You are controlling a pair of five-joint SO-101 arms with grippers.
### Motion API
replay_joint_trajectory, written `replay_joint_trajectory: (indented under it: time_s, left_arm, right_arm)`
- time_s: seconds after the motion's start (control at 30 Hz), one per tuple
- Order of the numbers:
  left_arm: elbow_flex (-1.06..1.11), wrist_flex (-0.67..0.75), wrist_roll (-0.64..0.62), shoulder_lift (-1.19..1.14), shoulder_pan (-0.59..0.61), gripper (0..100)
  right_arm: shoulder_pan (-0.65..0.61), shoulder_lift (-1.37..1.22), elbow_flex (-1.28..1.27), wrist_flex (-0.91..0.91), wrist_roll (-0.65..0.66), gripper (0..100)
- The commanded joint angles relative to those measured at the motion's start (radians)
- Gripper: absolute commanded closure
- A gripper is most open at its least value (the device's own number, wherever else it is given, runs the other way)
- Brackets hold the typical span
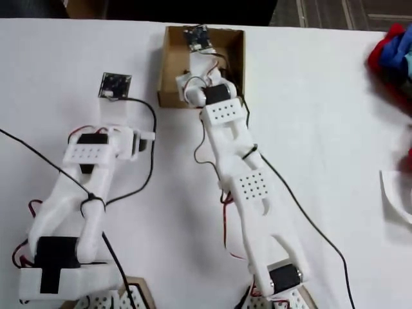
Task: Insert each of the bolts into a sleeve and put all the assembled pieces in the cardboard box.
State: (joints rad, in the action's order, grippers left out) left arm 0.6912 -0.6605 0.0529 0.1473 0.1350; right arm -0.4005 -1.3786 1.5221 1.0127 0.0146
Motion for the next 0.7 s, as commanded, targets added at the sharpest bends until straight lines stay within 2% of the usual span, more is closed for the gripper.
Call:
replay_joint_trajectory:
  time_s: [0.0, 0.4, 0.67]
  left_arm:
    - [-0.002, 0.017, 0.011, 0.006, 0.008, 77]
    - [-0.002, 0.017, 0.009, 0.009, 0.009, 77]
    - [-0.002, 0.012, 0.009, 0.012, 0.009, 77]
  right_arm:
    - [0.012, 0.033, 0.040, -0.024, -0.002, 86.1]
    - [0.203, 0.143, 0.146, -0.015, 0.000, 86.1]
    - [0.282, 0.395, 0.146, 0.303, 0.000, 86.1]
